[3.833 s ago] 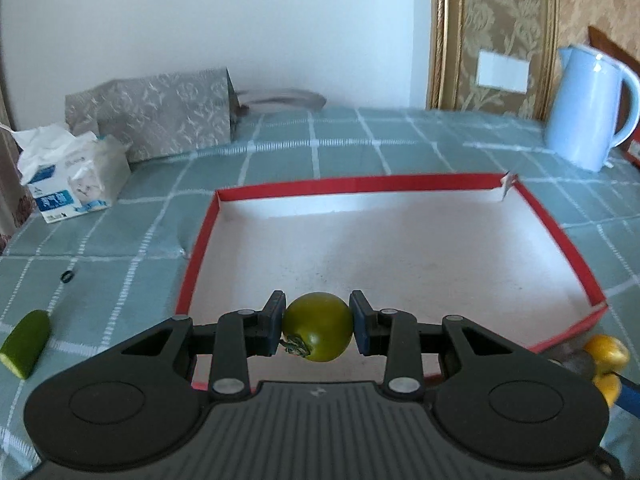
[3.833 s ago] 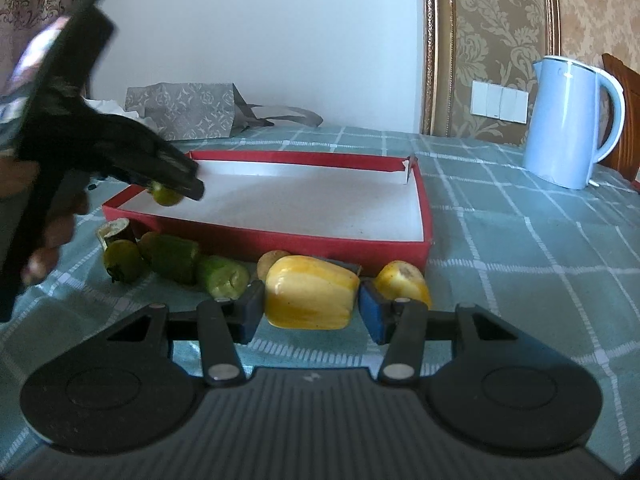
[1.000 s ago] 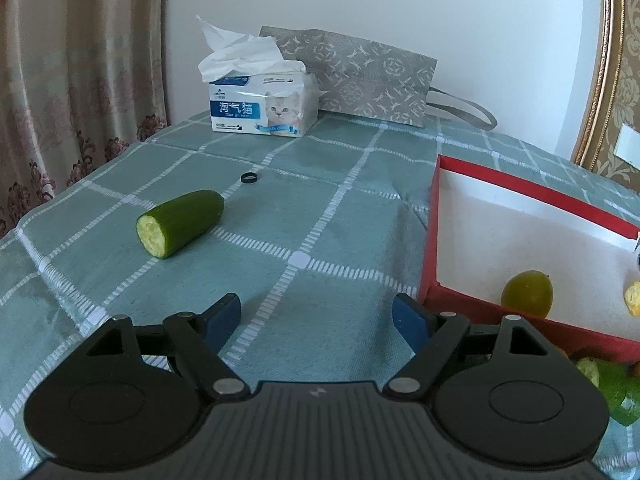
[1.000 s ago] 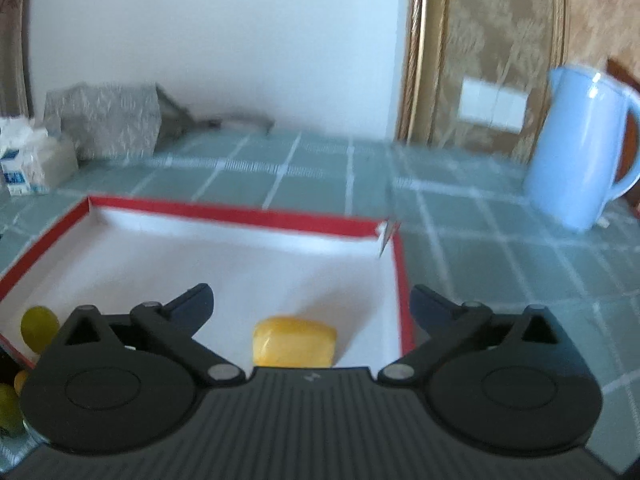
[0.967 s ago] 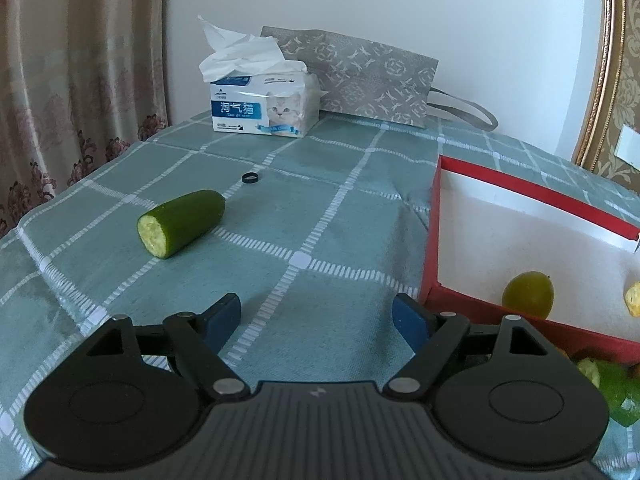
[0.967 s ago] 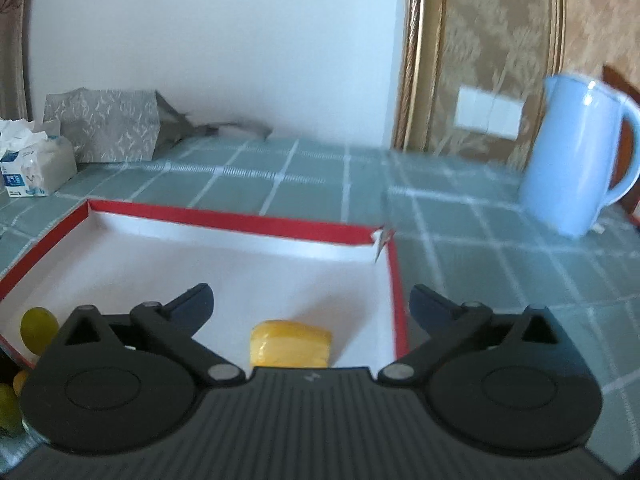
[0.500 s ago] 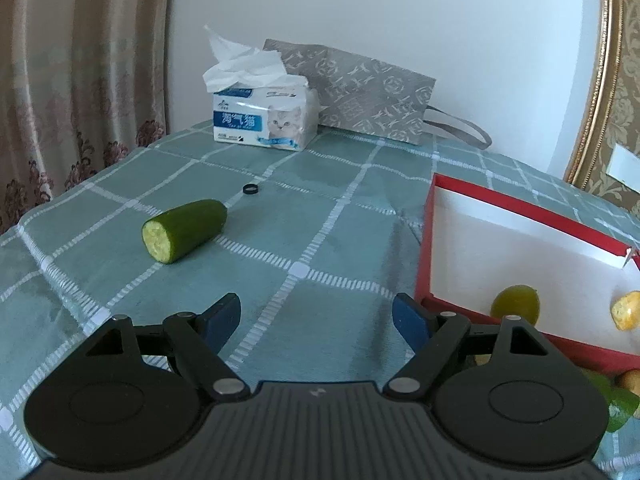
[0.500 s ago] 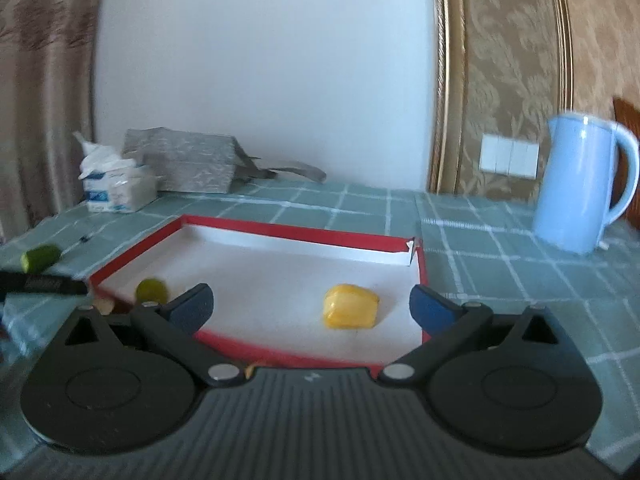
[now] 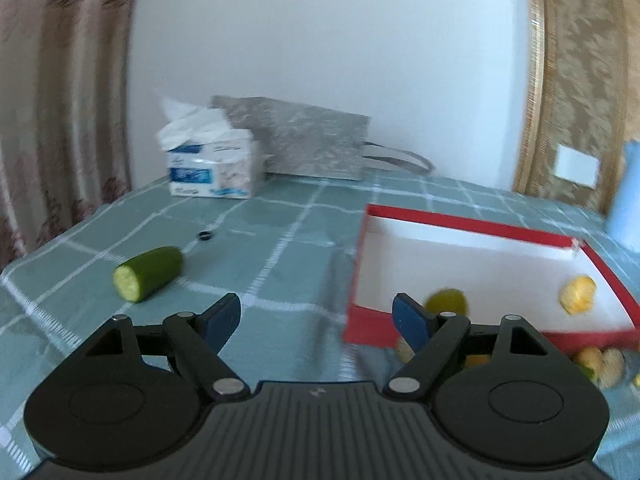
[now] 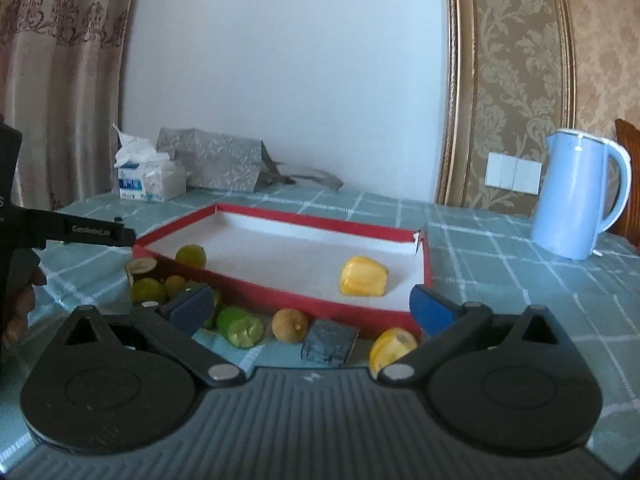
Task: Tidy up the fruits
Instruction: 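Move the left tool to the eggplant slice and close on it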
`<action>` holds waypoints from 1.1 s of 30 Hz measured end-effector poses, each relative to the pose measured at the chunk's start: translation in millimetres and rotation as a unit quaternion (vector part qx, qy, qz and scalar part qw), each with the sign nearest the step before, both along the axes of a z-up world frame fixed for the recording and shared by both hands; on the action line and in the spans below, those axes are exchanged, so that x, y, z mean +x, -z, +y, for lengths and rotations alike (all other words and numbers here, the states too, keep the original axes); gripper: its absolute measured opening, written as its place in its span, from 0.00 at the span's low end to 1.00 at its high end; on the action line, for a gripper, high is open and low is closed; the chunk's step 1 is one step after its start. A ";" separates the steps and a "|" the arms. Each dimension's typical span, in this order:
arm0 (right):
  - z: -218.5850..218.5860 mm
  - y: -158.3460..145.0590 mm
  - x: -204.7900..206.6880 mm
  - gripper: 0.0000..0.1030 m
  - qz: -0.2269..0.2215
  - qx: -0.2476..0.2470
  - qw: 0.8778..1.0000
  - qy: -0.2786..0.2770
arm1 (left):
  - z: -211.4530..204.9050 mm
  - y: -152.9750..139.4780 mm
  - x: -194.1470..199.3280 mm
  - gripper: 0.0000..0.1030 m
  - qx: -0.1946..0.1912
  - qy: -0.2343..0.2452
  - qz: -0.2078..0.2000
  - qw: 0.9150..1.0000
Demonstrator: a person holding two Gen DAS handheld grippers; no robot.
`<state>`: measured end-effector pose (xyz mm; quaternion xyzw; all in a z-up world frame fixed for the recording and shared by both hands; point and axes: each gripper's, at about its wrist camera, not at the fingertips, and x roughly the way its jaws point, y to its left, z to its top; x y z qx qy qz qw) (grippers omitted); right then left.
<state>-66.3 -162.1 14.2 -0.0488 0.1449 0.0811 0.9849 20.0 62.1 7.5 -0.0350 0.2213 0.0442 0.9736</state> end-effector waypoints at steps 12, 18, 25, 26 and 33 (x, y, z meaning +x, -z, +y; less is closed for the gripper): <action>6.0 4.1 3.7 1.00 0.019 -0.015 1.000 -0.010 | -23.9 5.9 2.7 0.84 0.057 -0.020 -0.002 0.998; 6.9 4.0 3.5 1.00 0.019 -0.015 1.000 -0.013 | -19.5 6.5 3.3 0.84 0.047 -0.022 0.011 0.999; 7.2 3.9 4.4 1.00 0.022 -0.015 1.000 -0.017 | -8.1 -3.7 -6.4 0.92 -0.031 0.038 -0.009 0.999; 7.3 3.8 4.3 1.00 0.022 -0.014 0.999 -0.018 | -9.2 -2.5 -2.6 0.92 -0.032 0.040 0.001 0.999; 8.1 4.9 4.8 1.00 0.025 -0.016 0.999 -0.017 | -7.8 8.1 17.4 0.92 -0.045 0.038 0.061 0.996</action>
